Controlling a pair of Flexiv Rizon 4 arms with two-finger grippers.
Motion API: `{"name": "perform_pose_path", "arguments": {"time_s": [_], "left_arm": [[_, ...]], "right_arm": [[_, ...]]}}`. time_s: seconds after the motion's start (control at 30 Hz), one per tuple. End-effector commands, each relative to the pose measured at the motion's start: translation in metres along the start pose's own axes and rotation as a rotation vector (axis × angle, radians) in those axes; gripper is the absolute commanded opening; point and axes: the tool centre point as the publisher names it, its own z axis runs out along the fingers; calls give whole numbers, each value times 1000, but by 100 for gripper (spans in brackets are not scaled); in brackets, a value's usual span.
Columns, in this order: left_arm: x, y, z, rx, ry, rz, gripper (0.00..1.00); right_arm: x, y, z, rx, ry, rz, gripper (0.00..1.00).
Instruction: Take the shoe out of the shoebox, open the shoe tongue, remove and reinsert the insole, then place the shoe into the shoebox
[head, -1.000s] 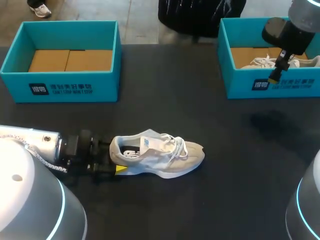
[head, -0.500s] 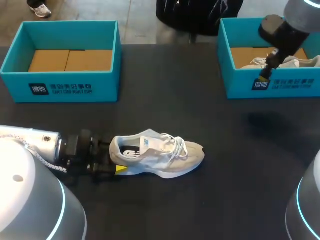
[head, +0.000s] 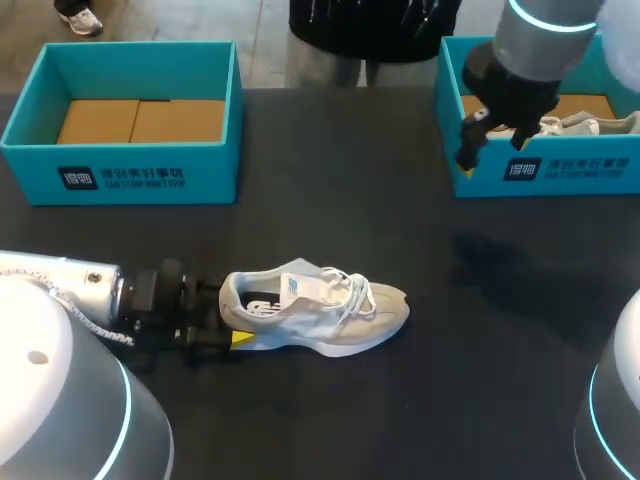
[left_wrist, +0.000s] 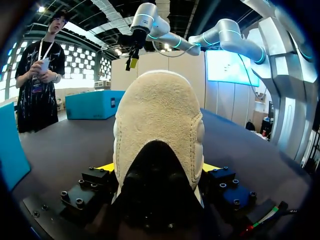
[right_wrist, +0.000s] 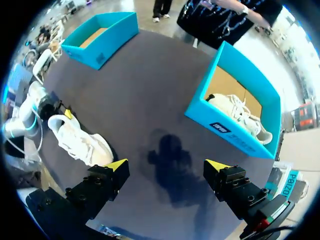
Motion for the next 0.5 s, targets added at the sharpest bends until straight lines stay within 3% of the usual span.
{"name": "perform_pose_path", "arguments": {"time_s": [0.03, 0.27, 0.5], "left_arm": [[2, -1, 0, -2, -3, 1, 0], [2, -1, 0, -2, -3, 1, 0], [2, -1, 0, -2, -3, 1, 0]], "right_arm": [[25, 10, 1, 62, -33, 31, 100], [59, 15, 7, 86, -36, 56, 100], [79, 15, 15, 72, -8, 84, 100]]}}
